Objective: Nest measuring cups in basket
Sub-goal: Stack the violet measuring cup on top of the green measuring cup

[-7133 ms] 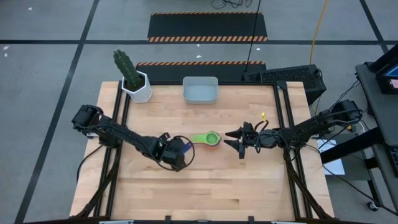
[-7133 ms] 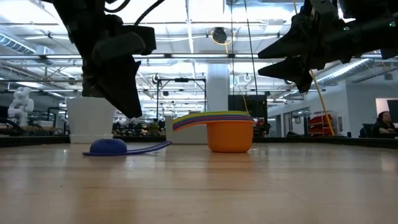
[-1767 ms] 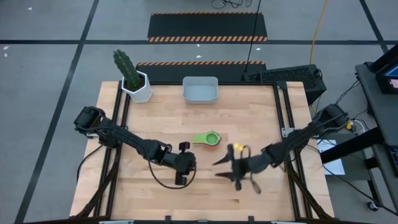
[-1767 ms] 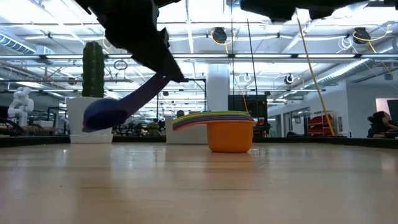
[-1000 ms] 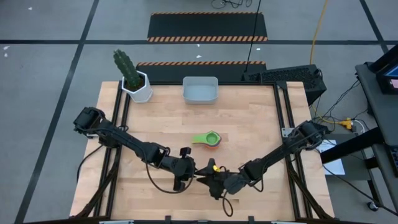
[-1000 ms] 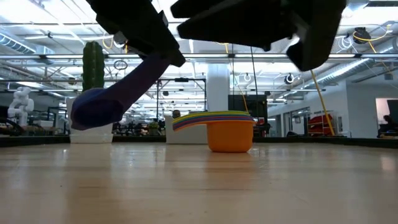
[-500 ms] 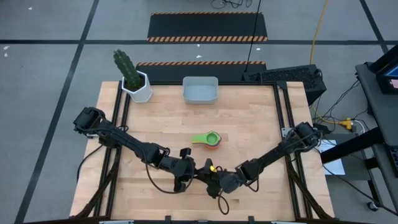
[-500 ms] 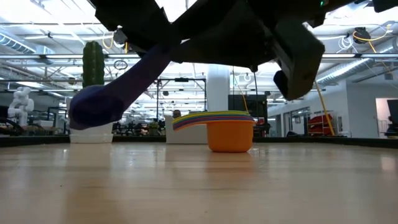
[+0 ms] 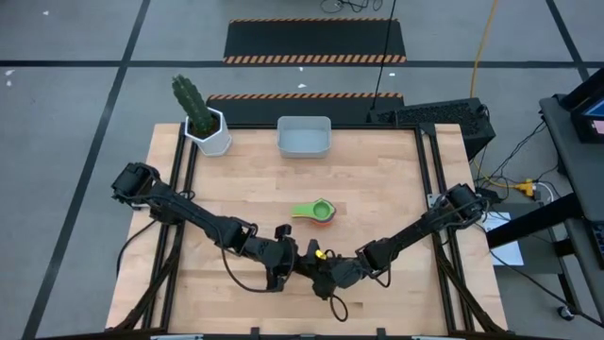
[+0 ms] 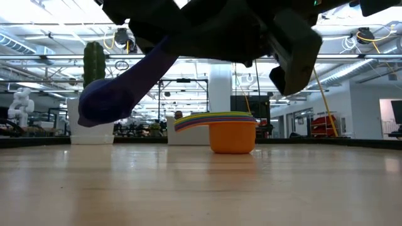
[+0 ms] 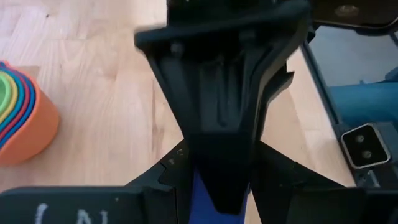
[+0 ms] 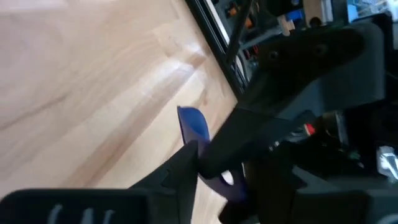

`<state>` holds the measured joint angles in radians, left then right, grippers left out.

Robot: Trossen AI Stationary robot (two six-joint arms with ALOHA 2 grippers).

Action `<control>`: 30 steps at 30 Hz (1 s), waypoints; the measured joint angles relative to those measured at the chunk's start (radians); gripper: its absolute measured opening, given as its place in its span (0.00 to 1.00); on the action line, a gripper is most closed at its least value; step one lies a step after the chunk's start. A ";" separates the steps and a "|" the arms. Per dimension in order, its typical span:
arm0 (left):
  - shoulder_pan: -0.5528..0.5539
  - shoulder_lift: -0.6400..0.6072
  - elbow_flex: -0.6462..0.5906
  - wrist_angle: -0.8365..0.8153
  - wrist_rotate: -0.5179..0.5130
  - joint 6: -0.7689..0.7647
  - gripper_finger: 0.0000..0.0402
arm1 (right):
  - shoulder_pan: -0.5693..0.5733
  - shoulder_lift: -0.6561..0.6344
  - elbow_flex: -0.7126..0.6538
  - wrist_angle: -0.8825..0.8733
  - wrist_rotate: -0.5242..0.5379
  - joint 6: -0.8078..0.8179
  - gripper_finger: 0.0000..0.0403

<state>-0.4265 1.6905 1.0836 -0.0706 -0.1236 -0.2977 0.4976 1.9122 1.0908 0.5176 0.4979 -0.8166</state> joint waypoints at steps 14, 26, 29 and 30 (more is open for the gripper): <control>0.000 0.001 0.000 0.009 0.000 -0.023 0.31 | -0.005 0.000 -0.001 -0.015 -0.005 0.046 0.08; 0.000 0.000 0.000 0.029 -0.027 -0.030 0.42 | -0.008 0.000 -0.001 -0.045 -0.009 0.101 0.00; -0.001 -0.001 0.001 0.023 -0.025 -0.026 0.43 | -0.011 -0.002 -0.001 -0.059 -0.041 0.125 0.00; -0.001 -0.005 0.001 0.011 -0.024 -0.024 0.43 | -0.011 -0.003 -0.002 -0.060 -0.058 0.134 0.00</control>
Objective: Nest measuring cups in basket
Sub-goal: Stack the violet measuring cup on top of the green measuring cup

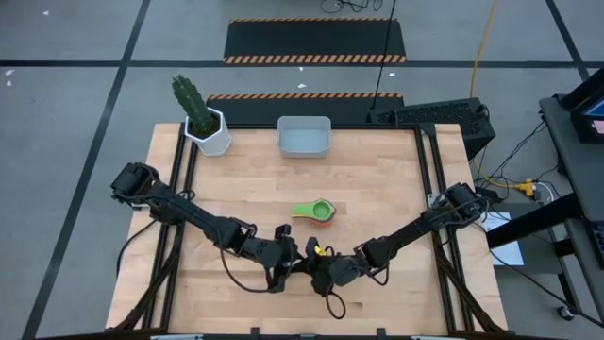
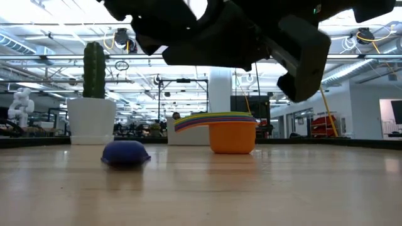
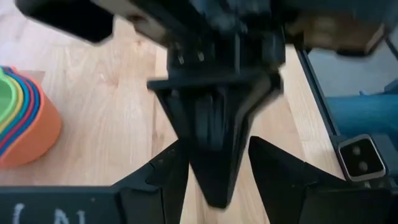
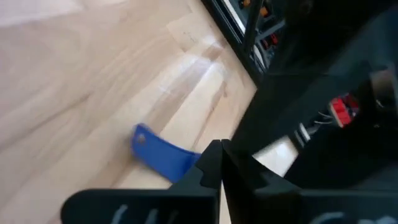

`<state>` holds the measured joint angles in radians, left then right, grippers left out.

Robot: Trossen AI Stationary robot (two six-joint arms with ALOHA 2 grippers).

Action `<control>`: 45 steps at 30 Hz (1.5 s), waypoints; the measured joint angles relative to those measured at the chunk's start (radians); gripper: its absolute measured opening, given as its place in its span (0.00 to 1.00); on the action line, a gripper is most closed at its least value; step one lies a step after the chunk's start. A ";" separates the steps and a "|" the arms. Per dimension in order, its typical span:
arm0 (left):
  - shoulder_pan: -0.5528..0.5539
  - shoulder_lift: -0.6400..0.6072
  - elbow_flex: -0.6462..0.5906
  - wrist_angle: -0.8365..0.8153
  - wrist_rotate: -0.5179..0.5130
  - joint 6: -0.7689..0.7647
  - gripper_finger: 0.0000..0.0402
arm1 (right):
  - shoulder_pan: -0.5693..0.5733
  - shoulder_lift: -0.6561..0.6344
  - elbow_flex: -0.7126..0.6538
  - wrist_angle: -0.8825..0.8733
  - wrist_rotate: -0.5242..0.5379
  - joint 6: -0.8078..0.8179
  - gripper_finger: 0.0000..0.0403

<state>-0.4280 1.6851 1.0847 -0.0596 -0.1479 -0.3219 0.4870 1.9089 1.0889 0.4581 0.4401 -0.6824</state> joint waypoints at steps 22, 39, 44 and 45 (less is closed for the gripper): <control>-0.158 -0.040 -0.029 -0.325 0.001 -0.147 0.43 | 0.055 -0.002 0.000 -0.051 -0.024 0.353 0.19; -0.005 0.149 -0.071 -0.137 0.147 -0.189 0.43 | 0.060 0.007 0.171 -0.349 0.111 0.500 0.25; 0.058 0.158 -0.071 -0.117 0.146 -0.259 0.43 | 0.049 0.007 0.187 -0.362 0.167 0.588 0.25; 0.068 0.158 -0.071 -0.116 0.149 -0.266 0.43 | 0.049 0.007 0.187 -0.371 0.164 0.575 0.25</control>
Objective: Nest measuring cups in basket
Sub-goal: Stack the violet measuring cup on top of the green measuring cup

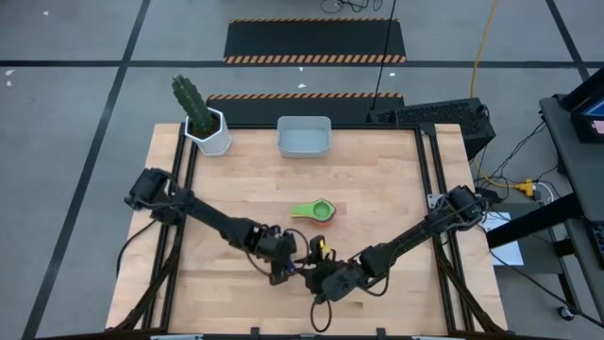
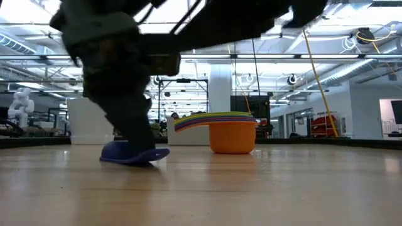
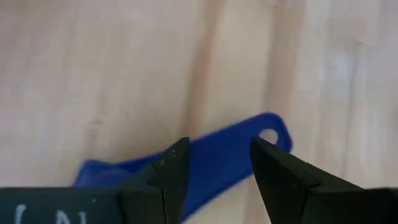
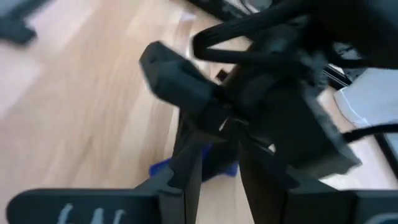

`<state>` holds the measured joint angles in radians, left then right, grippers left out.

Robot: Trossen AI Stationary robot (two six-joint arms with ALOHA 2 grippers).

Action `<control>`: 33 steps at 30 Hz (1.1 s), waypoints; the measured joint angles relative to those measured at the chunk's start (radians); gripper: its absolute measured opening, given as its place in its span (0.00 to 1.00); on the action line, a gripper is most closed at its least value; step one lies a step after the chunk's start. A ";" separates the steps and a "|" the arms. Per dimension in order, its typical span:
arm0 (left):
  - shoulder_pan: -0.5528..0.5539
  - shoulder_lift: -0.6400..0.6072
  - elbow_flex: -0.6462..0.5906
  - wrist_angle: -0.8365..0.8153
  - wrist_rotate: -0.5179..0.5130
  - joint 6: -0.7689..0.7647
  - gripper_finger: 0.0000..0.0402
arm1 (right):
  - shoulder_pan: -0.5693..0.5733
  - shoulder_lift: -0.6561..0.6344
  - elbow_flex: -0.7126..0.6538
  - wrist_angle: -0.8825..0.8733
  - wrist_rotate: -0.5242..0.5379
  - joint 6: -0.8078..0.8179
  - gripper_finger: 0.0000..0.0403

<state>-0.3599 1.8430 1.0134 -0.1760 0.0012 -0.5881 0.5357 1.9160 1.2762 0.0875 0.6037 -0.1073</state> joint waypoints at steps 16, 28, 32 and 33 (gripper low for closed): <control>-0.074 -0.182 0.000 -0.305 -0.233 0.052 0.43 | 0.009 0.056 0.008 -0.104 -0.184 -0.128 0.25; -0.011 -0.177 -0.153 -0.118 -0.205 0.049 0.43 | -0.013 0.242 0.129 -0.097 -0.116 -0.245 0.26; -0.008 -0.178 -0.162 -0.104 -0.197 0.058 0.43 | -0.014 0.246 0.132 -0.112 -0.044 -0.234 0.29; -0.008 -0.178 -0.162 -0.093 -0.190 0.065 0.43 | -0.018 0.246 0.132 -0.115 -0.033 -0.228 0.29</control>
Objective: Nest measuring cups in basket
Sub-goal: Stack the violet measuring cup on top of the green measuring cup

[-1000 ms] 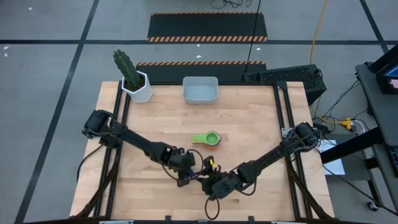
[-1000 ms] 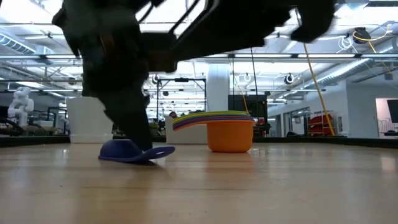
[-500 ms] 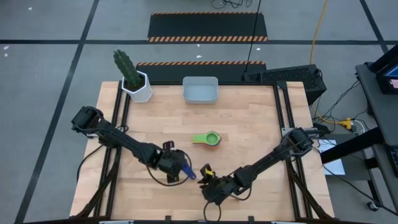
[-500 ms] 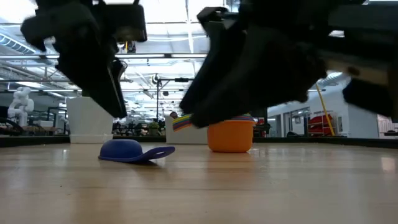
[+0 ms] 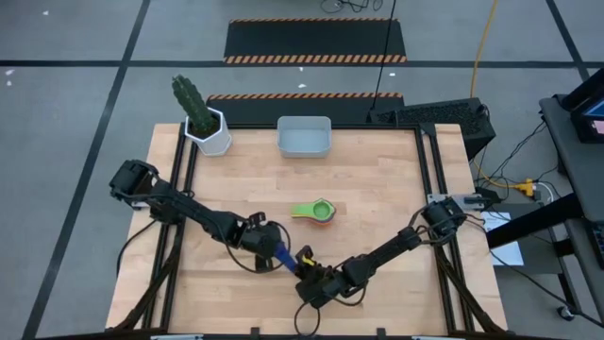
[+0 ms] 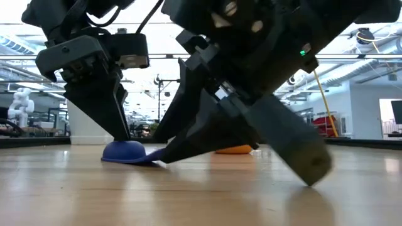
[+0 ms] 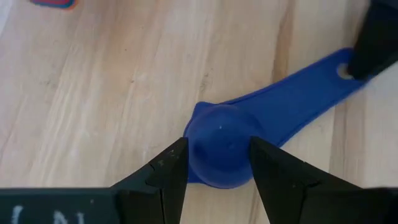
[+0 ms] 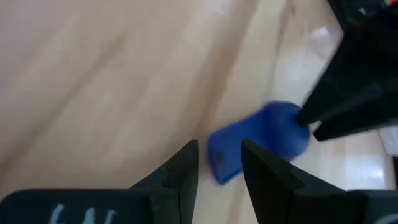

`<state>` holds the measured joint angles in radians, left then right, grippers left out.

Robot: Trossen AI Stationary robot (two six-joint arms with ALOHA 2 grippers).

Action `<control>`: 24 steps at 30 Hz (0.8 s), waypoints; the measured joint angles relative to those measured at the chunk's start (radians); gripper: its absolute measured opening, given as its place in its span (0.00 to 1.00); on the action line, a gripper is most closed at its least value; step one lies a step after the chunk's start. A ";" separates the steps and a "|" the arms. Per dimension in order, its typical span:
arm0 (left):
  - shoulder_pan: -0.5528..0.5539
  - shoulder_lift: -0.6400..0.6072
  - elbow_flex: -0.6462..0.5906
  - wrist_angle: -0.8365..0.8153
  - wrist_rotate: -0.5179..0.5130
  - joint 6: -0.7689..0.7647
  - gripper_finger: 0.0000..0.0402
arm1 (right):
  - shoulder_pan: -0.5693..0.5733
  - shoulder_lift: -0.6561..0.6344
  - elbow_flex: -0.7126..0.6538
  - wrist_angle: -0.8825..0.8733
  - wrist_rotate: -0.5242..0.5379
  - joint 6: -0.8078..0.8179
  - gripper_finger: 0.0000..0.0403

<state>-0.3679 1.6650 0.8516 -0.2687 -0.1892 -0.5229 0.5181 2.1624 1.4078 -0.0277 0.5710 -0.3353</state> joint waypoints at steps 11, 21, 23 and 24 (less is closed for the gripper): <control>0.000 0.003 -0.003 0.049 0.033 0.024 0.43 | -0.009 0.000 0.000 -0.024 -0.001 0.009 0.19; 0.000 0.003 -0.003 0.052 0.035 0.024 0.43 | -0.011 0.000 0.000 -0.031 -0.037 -0.011 0.02; 0.000 0.003 0.001 0.050 0.037 0.024 0.43 | -0.011 0.000 0.000 -0.031 -0.038 -0.018 0.02; 0.000 0.003 0.003 0.049 0.043 0.027 0.43 | -0.011 0.000 0.000 -0.032 -0.038 -0.022 0.01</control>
<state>-0.3676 1.6680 0.8550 -0.2195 -0.1460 -0.4963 0.5072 2.1624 1.4082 -0.0593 0.5327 -0.3573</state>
